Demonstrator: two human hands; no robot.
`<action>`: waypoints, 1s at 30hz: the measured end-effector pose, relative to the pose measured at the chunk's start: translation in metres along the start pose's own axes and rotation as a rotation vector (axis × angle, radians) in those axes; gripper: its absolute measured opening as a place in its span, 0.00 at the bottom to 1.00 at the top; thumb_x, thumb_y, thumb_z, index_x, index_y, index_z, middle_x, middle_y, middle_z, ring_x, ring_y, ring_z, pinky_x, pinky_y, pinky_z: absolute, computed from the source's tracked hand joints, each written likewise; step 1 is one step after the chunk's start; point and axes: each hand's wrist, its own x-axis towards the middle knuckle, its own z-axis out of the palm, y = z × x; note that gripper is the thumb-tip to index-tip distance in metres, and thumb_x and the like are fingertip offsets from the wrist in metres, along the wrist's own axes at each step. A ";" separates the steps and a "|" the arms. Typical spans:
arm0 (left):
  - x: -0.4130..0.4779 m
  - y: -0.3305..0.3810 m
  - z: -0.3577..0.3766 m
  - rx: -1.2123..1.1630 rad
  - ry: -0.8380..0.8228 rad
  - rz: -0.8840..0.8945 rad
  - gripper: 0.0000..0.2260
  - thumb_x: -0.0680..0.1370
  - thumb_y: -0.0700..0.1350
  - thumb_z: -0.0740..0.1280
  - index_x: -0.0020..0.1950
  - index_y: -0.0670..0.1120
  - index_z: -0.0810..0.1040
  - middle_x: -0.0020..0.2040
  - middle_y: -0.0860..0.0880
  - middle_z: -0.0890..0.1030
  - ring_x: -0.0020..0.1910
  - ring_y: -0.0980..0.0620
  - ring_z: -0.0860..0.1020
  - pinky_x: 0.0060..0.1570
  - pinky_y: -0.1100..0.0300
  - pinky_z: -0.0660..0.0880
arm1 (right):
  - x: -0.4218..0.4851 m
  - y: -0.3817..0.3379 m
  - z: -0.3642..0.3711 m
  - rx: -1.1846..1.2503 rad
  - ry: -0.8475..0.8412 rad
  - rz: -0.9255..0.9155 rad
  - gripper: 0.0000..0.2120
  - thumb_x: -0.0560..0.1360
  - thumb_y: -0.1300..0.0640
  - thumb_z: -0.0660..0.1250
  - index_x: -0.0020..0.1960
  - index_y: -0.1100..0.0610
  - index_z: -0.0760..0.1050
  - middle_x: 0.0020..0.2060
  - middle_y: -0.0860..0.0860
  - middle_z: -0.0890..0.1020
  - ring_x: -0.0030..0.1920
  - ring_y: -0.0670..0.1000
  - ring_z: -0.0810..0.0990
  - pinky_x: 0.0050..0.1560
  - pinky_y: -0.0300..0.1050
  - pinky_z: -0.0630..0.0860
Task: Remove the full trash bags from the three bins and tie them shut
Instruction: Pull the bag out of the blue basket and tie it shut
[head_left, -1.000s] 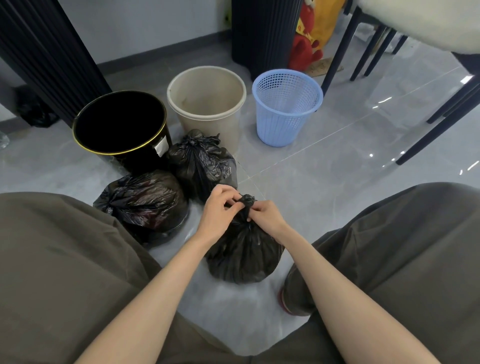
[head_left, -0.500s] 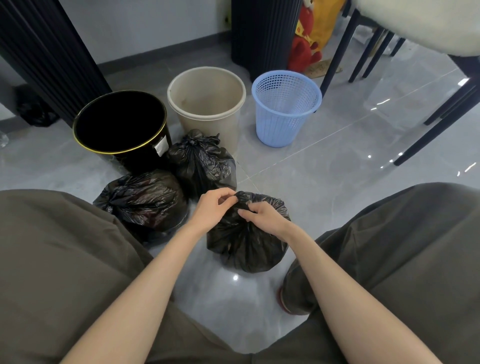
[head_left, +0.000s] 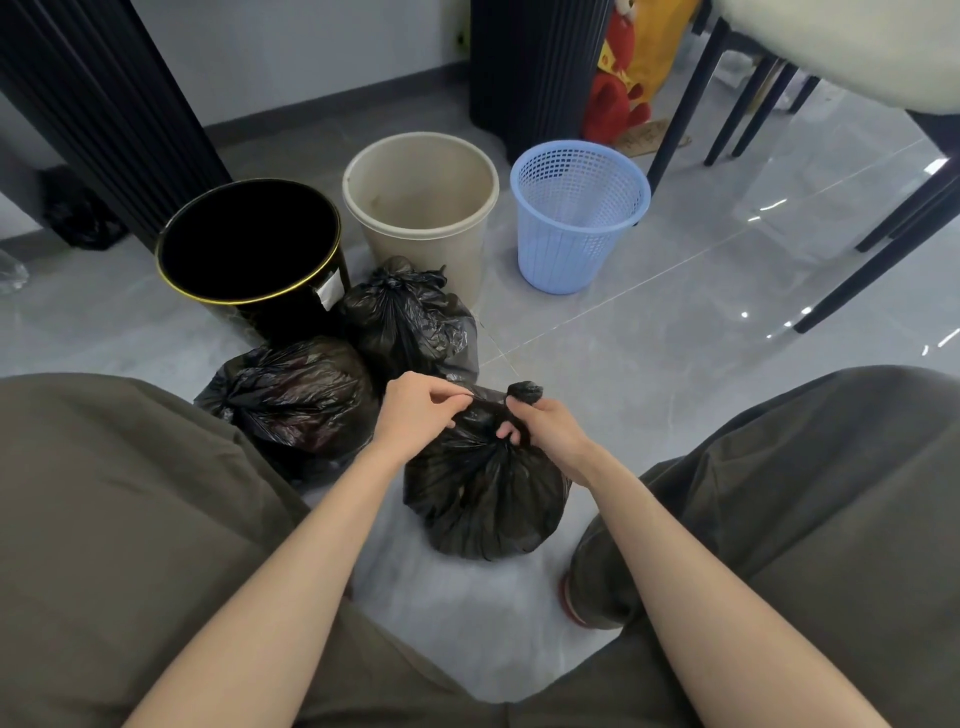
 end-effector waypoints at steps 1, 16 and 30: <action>-0.001 0.001 0.000 0.000 0.002 -0.005 0.07 0.74 0.42 0.71 0.50 0.44 0.85 0.45 0.49 0.85 0.34 0.57 0.82 0.41 0.67 0.79 | 0.000 0.000 -0.001 0.079 0.003 0.026 0.13 0.81 0.54 0.58 0.50 0.61 0.76 0.35 0.52 0.82 0.32 0.46 0.72 0.44 0.39 0.72; 0.003 -0.006 -0.003 -0.021 -0.038 -0.067 0.07 0.73 0.39 0.71 0.50 0.43 0.85 0.41 0.49 0.84 0.29 0.62 0.80 0.39 0.71 0.78 | 0.008 0.002 -0.020 0.489 -0.098 0.381 0.10 0.80 0.50 0.58 0.47 0.47 0.78 0.34 0.41 0.84 0.46 0.40 0.74 0.71 0.44 0.55; -0.005 -0.029 0.003 -0.004 -0.081 -0.208 0.07 0.74 0.39 0.70 0.51 0.42 0.84 0.37 0.48 0.81 0.34 0.59 0.79 0.33 0.76 0.75 | 0.016 0.012 -0.008 0.297 0.051 0.273 0.12 0.83 0.56 0.51 0.42 0.51 0.68 0.41 0.49 0.79 0.40 0.45 0.77 0.60 0.46 0.64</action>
